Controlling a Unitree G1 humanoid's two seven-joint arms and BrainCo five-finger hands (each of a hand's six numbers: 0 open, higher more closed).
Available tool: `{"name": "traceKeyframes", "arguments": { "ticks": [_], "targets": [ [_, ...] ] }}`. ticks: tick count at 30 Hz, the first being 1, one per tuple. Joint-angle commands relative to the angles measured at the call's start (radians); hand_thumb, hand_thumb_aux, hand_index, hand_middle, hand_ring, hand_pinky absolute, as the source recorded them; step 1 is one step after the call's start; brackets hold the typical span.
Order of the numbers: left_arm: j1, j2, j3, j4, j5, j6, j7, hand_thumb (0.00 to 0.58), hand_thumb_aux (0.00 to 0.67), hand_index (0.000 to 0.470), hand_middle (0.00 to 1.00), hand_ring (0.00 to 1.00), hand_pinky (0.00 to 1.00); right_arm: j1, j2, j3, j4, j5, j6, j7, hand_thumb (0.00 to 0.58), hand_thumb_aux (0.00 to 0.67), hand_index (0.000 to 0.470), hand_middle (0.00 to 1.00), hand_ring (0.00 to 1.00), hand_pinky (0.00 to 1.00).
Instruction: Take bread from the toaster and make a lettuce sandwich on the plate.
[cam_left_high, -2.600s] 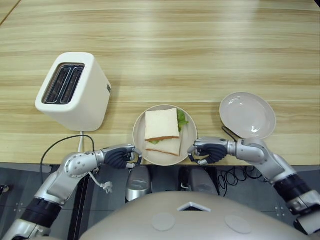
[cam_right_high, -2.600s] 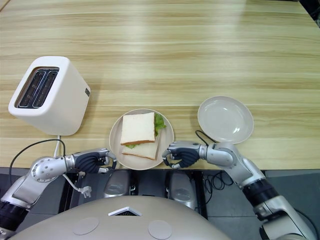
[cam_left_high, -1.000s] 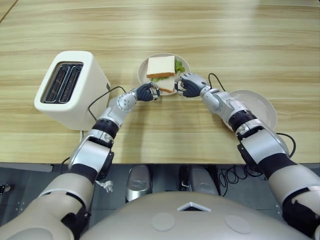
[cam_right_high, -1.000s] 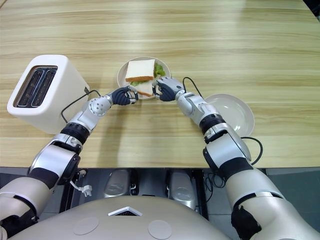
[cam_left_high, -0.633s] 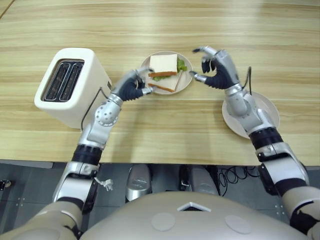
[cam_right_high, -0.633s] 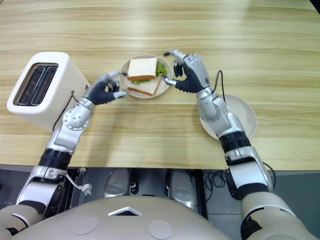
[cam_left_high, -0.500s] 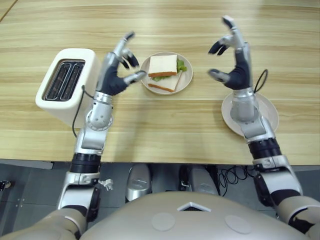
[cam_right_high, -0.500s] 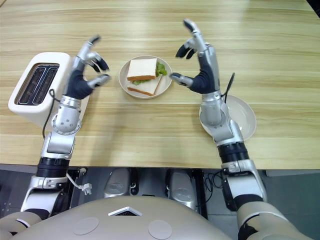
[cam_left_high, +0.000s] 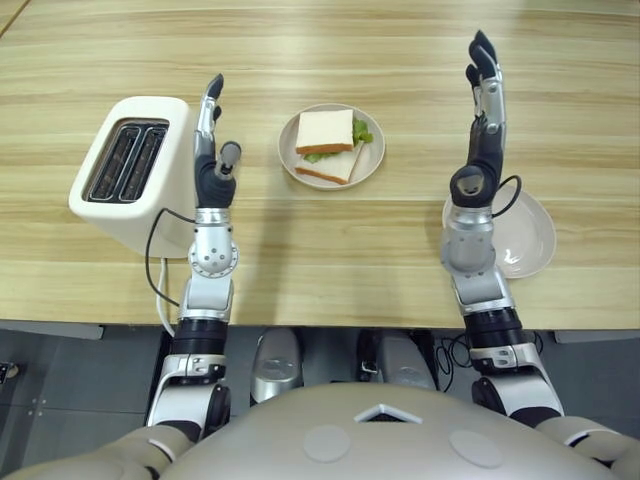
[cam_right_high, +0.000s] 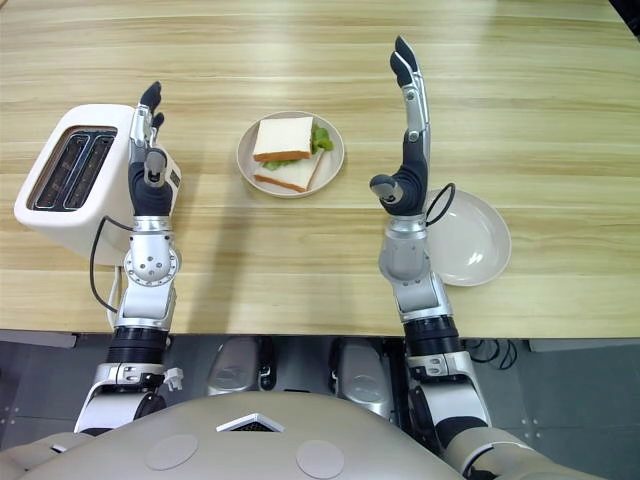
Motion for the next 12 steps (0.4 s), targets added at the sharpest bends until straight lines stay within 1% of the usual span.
{"name": "traceKeyframes", "arguments": {
  "ticks": [1,3,7,12],
  "targets": [
    [-0.008,0.019,-0.011,0.033,-0.064,-0.043,-0.077,0.0,0.0,0.0,0.0,0.0,0.0,-0.014,-0.009,-0.007,0.065,-0.007,-0.009,0.017,0.0,0.0,0.0,0.0,0.0,0.0],
    [-0.012,0.023,-0.009,0.039,-0.087,-0.064,-0.103,0.0,0.0,0.0,0.0,0.0,0.0,-0.027,-0.012,-0.008,0.096,0.006,-0.005,0.03,0.0,0.0,0.0,0.0,0.0,0.0],
    [-0.01,0.031,-0.018,0.05,-0.067,-0.108,-0.124,0.0,0.0,0.0,0.0,0.0,0.0,-0.048,-0.018,-0.022,0.144,0.03,-0.007,0.044,0.0,0.0,0.0,0.0,0.0,0.0],
    [-0.01,0.037,-0.01,0.057,-0.065,-0.123,-0.13,0.0,0.0,0.0,0.0,0.0,0.0,-0.058,-0.023,-0.04,0.171,0.063,-0.009,0.065,0.0,0.0,0.0,0.0,0.0,0.0]
  ]
}}
